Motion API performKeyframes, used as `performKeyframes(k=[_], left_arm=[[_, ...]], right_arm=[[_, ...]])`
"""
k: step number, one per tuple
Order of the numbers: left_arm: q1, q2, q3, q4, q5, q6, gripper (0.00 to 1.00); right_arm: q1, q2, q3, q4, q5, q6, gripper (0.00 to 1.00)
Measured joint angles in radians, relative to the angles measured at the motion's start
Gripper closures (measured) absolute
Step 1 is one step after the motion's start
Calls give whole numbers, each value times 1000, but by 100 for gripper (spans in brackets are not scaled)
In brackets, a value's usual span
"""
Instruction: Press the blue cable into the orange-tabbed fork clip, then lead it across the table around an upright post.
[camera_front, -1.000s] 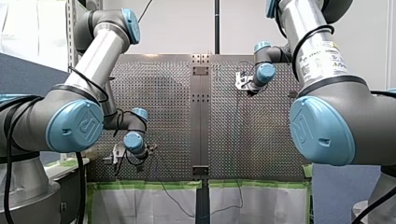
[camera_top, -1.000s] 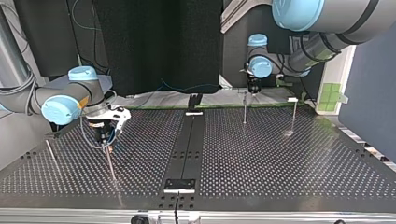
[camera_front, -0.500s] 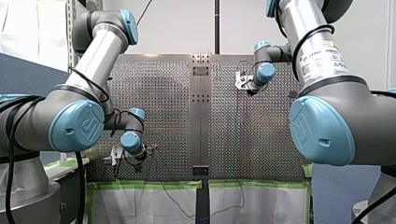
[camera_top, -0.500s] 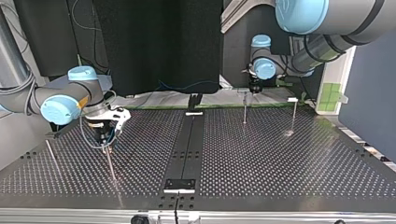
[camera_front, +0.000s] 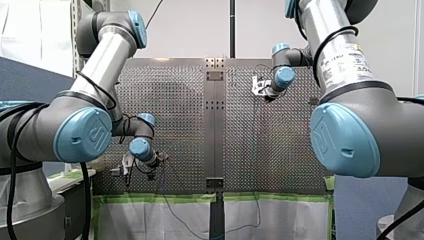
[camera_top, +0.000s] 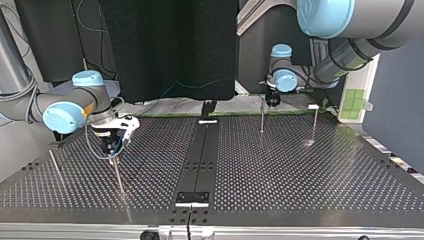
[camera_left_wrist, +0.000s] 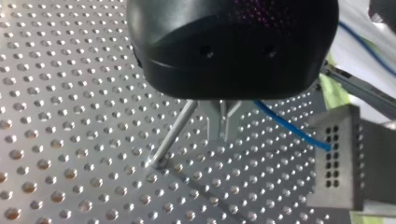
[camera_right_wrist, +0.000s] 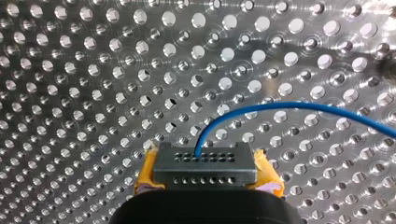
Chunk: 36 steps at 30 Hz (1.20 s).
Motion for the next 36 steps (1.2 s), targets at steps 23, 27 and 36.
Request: performKeyframes(k=[23,27,36], left_arm=[[27,0,28,-36,87,-52,99],[27,1,29,-50,92,-51,99],[29,1,29,-60,71,-52,99]], right_arm=[[2,-3,0,0,2,0,100],[2,-3,0,0,3,0,100],[1,-3,0,0,5,0,100]])
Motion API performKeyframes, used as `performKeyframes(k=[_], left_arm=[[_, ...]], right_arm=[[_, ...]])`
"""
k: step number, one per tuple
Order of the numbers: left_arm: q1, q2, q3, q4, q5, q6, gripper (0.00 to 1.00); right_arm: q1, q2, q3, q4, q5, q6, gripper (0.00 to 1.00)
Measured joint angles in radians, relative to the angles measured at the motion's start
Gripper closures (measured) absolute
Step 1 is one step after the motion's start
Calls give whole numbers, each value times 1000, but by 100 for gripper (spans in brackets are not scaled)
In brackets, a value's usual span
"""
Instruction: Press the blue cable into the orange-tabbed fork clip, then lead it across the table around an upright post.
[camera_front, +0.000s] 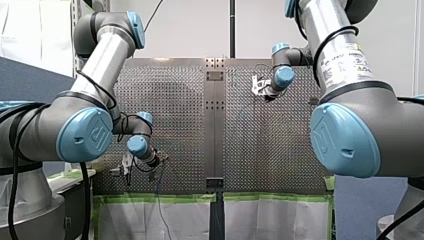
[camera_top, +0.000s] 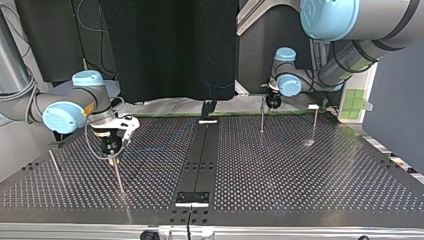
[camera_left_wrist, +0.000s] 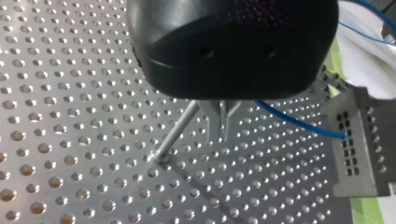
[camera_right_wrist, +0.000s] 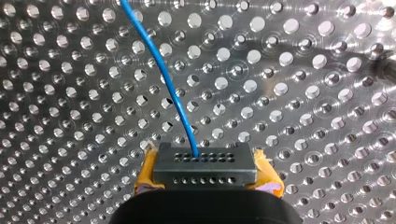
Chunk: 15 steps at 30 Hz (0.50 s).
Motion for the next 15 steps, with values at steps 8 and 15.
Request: performKeyframes(k=[8,15], left_arm=[[3,0,0,4,8,14,99],[-4,0,0,-7,14,21,86]], right_arm=[[-2,0,0,0,1,0,100],[-2,0,0,0,1,0,100]])
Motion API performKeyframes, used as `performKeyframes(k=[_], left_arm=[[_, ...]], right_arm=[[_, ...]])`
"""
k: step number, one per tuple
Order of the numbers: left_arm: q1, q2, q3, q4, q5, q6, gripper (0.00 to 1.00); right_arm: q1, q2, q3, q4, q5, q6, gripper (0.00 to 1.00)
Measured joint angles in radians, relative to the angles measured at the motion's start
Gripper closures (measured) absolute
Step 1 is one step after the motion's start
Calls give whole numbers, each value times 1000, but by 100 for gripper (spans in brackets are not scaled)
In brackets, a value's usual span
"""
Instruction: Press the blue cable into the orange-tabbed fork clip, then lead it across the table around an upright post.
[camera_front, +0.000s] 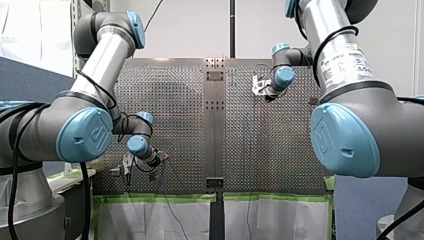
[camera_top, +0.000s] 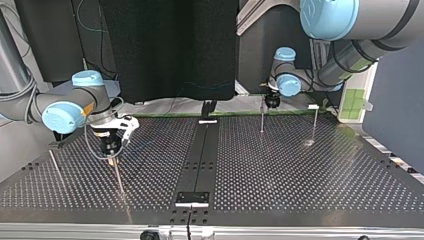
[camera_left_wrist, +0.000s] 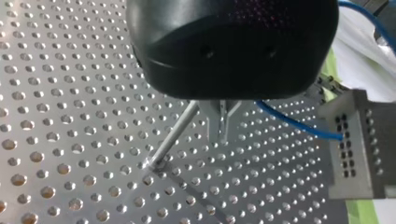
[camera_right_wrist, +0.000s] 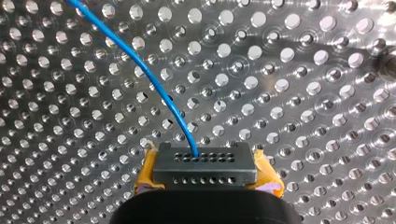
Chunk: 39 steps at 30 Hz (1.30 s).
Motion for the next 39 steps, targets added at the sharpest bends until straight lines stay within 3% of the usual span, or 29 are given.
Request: performKeyframes(k=[1,2,3,4,6,7,8,9,10,17,22,31,39], left_arm=[[0,0,0,-1,0,1,77],[0,0,0,-2,0,2,62],[0,0,0,-3,0,3,62],[0,0,0,-4,0,5,50],[-1,0,0,-7,-6,10,50],[-1,0,0,-8,-9,12,24],[-1,0,0,-11,-13,13,13],[-1,0,0,-13,-17,16,13],[-1,0,0,-17,-22,19,0],[-4,0,0,-76,-83,75,0],[-13,0,0,-116,-124,87,0],[-31,0,0,-153,-202,69,0],[-65,1,-19,-177,-265,9,0]], right_arm=[[0,0,0,0,0,0,100],[0,0,0,0,0,0,100],[0,0,0,0,0,0,100],[1,0,0,0,0,0,100],[1,0,0,0,-1,0,100],[1,0,0,0,-1,0,100],[1,0,0,0,-1,0,100],[1,0,0,0,-1,0,100],[1,0,0,0,-1,0,100],[2,0,0,0,-1,0,100],[3,0,0,0,-1,0,100],[3,0,0,0,-1,0,100],[1,0,0,0,-1,0,100]])
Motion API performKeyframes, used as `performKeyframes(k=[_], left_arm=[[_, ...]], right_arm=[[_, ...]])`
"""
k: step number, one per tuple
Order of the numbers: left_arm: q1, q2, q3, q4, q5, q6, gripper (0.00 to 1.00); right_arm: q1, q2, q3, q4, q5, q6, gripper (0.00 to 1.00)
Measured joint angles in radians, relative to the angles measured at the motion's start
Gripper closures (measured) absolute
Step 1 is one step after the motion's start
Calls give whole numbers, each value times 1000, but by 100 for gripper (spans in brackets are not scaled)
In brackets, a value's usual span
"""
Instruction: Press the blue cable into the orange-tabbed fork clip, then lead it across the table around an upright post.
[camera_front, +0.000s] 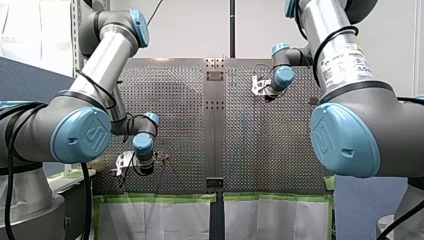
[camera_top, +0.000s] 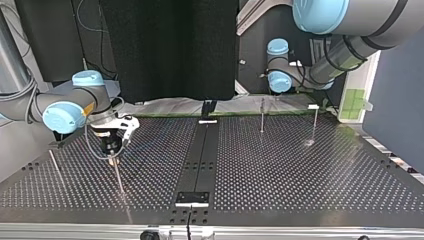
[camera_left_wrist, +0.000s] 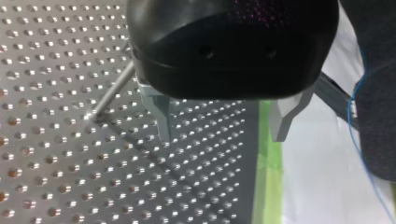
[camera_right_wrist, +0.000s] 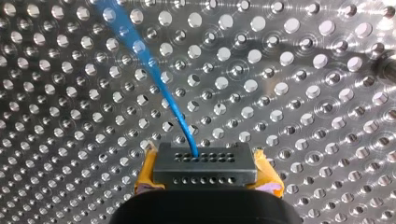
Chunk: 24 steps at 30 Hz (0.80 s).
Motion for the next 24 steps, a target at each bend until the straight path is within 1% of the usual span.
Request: performKeyframes(k=[4,15,19,24], left_arm=[[-27,6,-30,19,-28,-29,0],[-121,90,-123,110,-116,-122,0],[-152,122,-155,141,-144,-131,0],[-197,166,-196,187,-182,-118,0]], right_arm=[[-1,0,0,0,0,0,100],[0,0,0,0,0,0,100],[2,0,0,1,0,2,100],[3,0,0,1,0,4,100]])
